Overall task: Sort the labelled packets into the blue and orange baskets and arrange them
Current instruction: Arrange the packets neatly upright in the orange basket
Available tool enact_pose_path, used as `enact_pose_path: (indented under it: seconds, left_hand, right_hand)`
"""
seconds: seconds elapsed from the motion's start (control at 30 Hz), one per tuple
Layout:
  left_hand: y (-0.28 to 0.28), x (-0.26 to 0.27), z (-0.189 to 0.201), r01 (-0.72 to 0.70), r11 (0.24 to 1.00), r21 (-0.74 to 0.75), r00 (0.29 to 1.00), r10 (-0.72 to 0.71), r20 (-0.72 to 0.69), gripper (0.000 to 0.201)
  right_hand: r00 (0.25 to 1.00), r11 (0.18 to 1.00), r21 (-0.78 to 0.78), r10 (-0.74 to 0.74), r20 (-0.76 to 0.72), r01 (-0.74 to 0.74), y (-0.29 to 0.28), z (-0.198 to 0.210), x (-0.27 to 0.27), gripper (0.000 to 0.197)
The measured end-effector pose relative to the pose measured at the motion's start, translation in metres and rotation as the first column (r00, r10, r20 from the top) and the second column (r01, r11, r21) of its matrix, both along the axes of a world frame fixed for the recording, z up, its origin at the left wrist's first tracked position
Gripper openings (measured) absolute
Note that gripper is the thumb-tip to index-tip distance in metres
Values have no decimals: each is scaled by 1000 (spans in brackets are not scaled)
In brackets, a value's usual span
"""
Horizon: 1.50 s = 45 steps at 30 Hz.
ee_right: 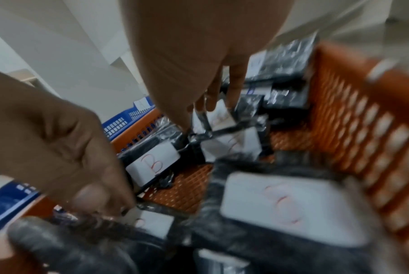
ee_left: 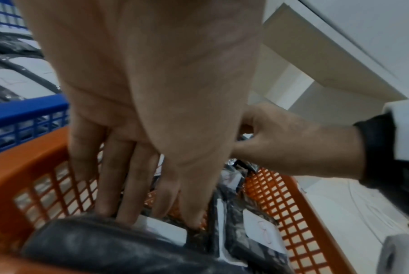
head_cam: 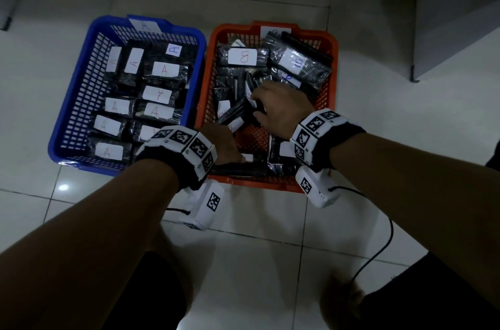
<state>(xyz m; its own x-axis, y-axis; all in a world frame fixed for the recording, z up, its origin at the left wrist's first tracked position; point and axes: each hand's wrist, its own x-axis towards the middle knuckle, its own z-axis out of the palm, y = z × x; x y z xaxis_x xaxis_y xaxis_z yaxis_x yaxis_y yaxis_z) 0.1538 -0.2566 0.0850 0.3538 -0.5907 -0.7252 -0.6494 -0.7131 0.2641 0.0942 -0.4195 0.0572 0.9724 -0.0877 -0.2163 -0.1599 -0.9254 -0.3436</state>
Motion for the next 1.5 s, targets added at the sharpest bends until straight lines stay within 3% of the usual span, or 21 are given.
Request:
enact_pose_path:
  seconds: [0.07, 0.2, 0.3, 0.4, 0.5, 0.6, 0.7, 0.8, 0.93, 1.03, 1.17, 1.33, 1.5]
  left_hand:
    - [4, 4, -3, 18, 998, -62, 1000, -19, -6, 37]
    - [7, 4, -15, 74, 991, 110, 994, -63, -94, 36]
    - [6, 4, -23, 84, 996, 40, 992, -80, -100, 33]
    - [5, 7, -20, 72, 994, -84, 996, -77, -50, 32]
    - [5, 11, -16, 55, 984, -168, 998, -50, 30, 30]
    - [9, 9, -21, 79, 978, -192, 997, -75, 29, 30]
    - [9, 2, -31, 124, 961, -249, 992, -122, 24, 32]
    - [3, -2, -30, 72, 972, -222, 997, -63, 47, 31]
    - [-1, 4, -20, 117, 929, -350, 990, -80, 119, 20]
    - [3, 15, -13, -15, 907, -421, 985, 87, 151, 15]
    - [6, 31, -5, -34, 830, -556, 938, 218, 268, 9]
    - [-16, 36, -14, -162, 922, -350, 906, 280, 317, 28]
    - [-33, 25, -16, -264, 904, -337, 839, 388, 382, 59]
  right_hand:
    - [1000, 999, 35, -1, -6, 1, 4, -6, 3, 45]
    - [999, 995, 87, -41, -26, 43, 7, -15, 1, 60]
    - [1000, 991, 134, 13, -7, -12, 4, -15, 1, 67]
    - [997, 989, 134, 69, -38, -64, 2, -16, 7, 55]
    - [1000, 991, 135, 26, -10, -24, 0, -19, 9, 34]
    - [999, 967, 254, -27, -25, 32, -2, -20, 7, 21]
    - [996, 932, 351, -89, -30, 94, -6, -19, 4, 19]
    - [989, 907, 408, -137, 50, 105, -9, -17, 1, 19]
    - [971, 884, 450, -202, 131, 123, -6, -11, 0, 22]
    - [974, 876, 457, -213, 76, 156, -4, -8, -3, 19]
    - [962, 902, 376, -262, 80, 214, -7, -8, -8, 23]
    - [839, 844, 384, -485, 247, 374, -17, -6, -11, 24]
    - [849, 849, 357, -482, 217, 391, -26, -11, -22, 26]
